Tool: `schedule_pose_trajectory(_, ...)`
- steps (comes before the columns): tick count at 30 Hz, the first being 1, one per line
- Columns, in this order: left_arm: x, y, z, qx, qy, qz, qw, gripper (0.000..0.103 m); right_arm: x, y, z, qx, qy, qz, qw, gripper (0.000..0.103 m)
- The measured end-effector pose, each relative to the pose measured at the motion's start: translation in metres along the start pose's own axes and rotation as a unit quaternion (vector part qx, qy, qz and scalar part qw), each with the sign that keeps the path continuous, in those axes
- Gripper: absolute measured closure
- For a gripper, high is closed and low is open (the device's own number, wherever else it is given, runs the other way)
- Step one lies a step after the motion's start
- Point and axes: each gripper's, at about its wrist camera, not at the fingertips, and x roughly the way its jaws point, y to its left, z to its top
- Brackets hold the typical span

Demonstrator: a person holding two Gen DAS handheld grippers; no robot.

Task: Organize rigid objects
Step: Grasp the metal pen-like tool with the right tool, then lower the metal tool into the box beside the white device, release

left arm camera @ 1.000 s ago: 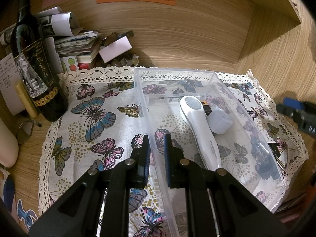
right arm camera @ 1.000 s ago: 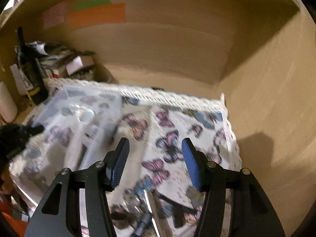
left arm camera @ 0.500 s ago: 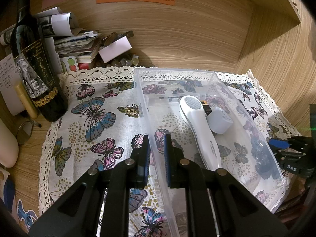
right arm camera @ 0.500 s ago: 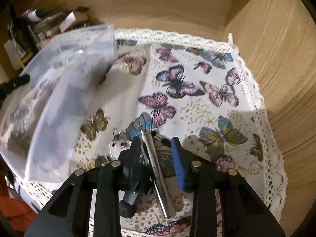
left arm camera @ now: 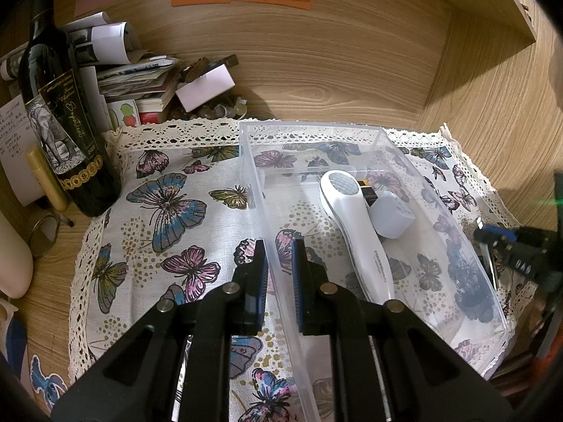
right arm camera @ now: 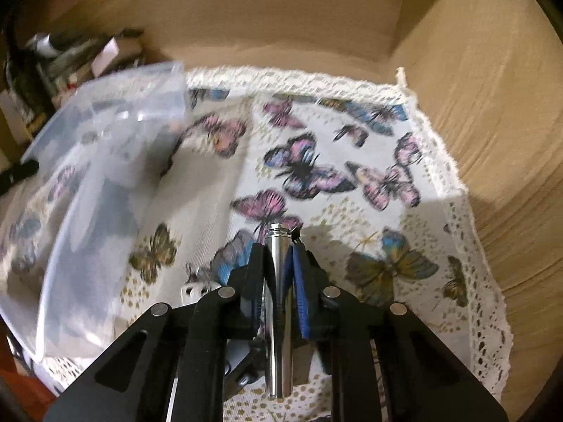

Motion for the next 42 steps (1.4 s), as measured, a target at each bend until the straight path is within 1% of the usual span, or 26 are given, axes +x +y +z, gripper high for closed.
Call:
schedule_pose_trajectory(7, 0.000, 0.000, 0.000, 0.000, 0.000, 0.000, 1.0000, 0.091, -0.031, -0.007, 0.019, 0.020, -0.061, -0.003, 0.998, 0.089)
schedule_pose_trajectory(12, 0.000, 0.000, 0.000, 0.000, 0.000, 0.000, 1.0000, 0.091, -0.050, -0.001, 0.036, 0.013, -0.102, 0.004, 0.995, 0.089)
schedule_pose_trajectory(17, 0.000, 0.000, 0.000, 0.000, 0.000, 0.000, 1.0000, 0.091, -0.066, 0.015, 0.053, -0.006, -0.136, 0.023, 0.990, 0.089)
schedule_pose_trajectory(26, 0.000, 0.000, 0.000, 0.000, 0.000, 0.000, 1.0000, 0.091, -0.082, 0.063, 0.071, -0.067, -0.166, 0.070, 0.981, 0.089)
schedule_pose_trajectory(32, 0.000, 0.000, 0.000, 0.000, 0.000, 0.000, 1.0000, 0.091, -0.081, 0.093, 0.073, -0.110, -0.158, 0.100, 0.976, 0.089)
schedule_pose_trajectory(35, 0.000, 0.000, 0.000, 0.000, 0.000, -0.001, 1.0000, 0.091, -0.073, 0.104, 0.071, -0.126, -0.138, 0.113, 0.976, 0.089)
schedule_pose_trajectory(38, 0.001, 0.000, 0.000, 0.000, 0.000, -0.001, 1.0000, 0.091, -0.060, 0.113, 0.069, -0.141, -0.108, 0.120, 0.977, 0.089)
schedule_pose_trajectory(42, 0.001, 0.000, 0.000, -0.001, -0.001, -0.001, 1.0000, 0.091, -0.043, 0.120, 0.065, -0.154, -0.076, 0.119, 0.978, 0.089)
